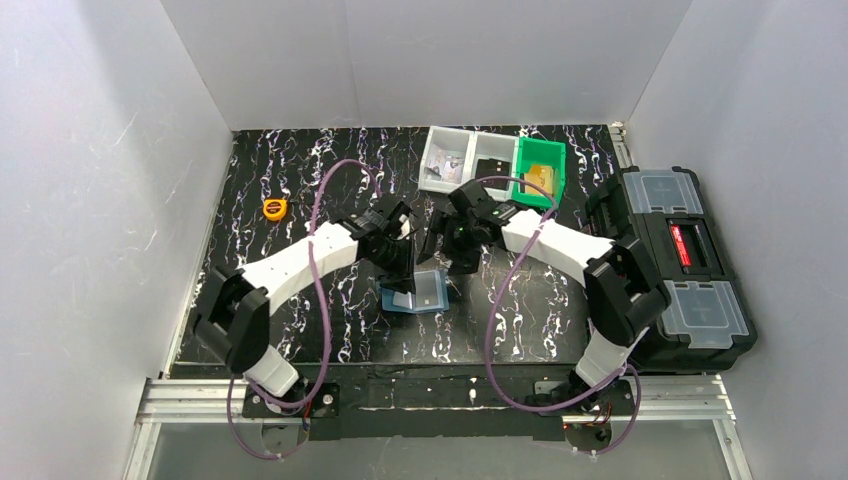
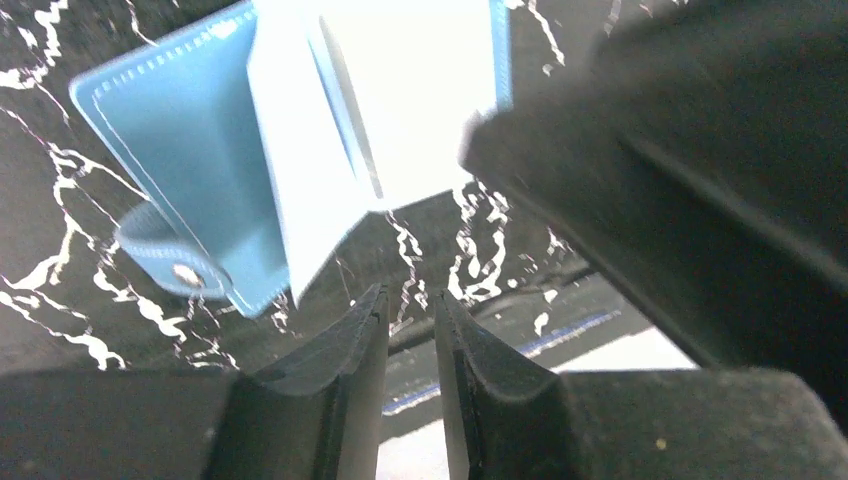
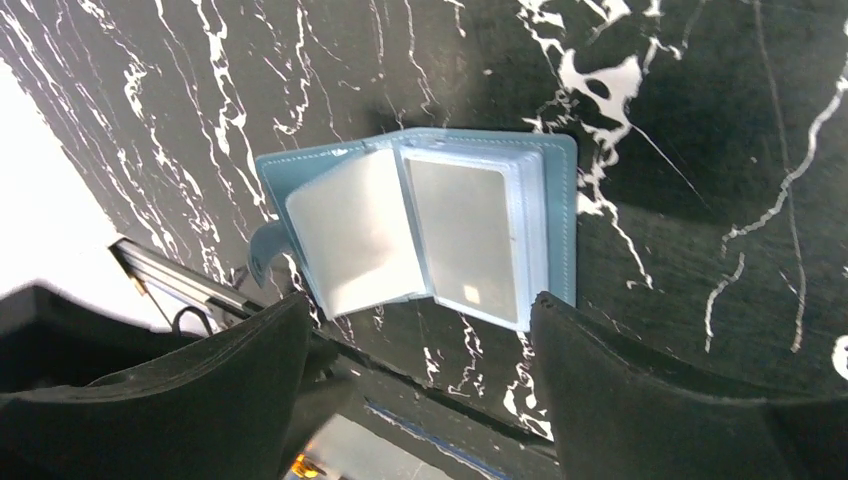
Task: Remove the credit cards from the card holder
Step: Open the card holder at the center of the board.
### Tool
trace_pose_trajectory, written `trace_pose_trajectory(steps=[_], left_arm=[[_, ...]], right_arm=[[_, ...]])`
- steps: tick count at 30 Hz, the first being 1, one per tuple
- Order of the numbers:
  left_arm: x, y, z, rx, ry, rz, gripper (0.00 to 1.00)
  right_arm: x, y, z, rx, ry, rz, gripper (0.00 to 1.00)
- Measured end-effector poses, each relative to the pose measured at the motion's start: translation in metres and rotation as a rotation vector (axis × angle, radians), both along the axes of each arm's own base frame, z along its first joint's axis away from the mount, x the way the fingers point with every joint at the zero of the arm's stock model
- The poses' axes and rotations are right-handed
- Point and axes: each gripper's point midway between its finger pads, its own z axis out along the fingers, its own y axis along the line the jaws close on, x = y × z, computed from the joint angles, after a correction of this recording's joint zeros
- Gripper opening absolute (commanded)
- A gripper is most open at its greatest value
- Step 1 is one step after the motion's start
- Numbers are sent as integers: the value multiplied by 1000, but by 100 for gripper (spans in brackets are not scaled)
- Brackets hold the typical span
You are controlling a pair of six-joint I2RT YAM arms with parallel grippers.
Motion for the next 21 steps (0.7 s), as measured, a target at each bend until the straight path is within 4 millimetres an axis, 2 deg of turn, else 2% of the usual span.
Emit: trace_pose_trajectory(steps=[3,8,11,15,21], left_arm=[[8,0,-18,61,8,3,20],[24,7,-41,160,-6,14,16],[29,14,-51,211,-19,20,14],[34,21,-57,253,-37,29,11],[32,32,-67,286,-32,36,9]], right_arm=[[-5,-9,1,1,-10,-11,72],[-24,-21,-20,-34,30,-1,43],[-31,-26,-28,-53,53,-1,30],[-32,-24,-28,-52,48,9,22],[-38,-17,-35,-68,56,44,18]])
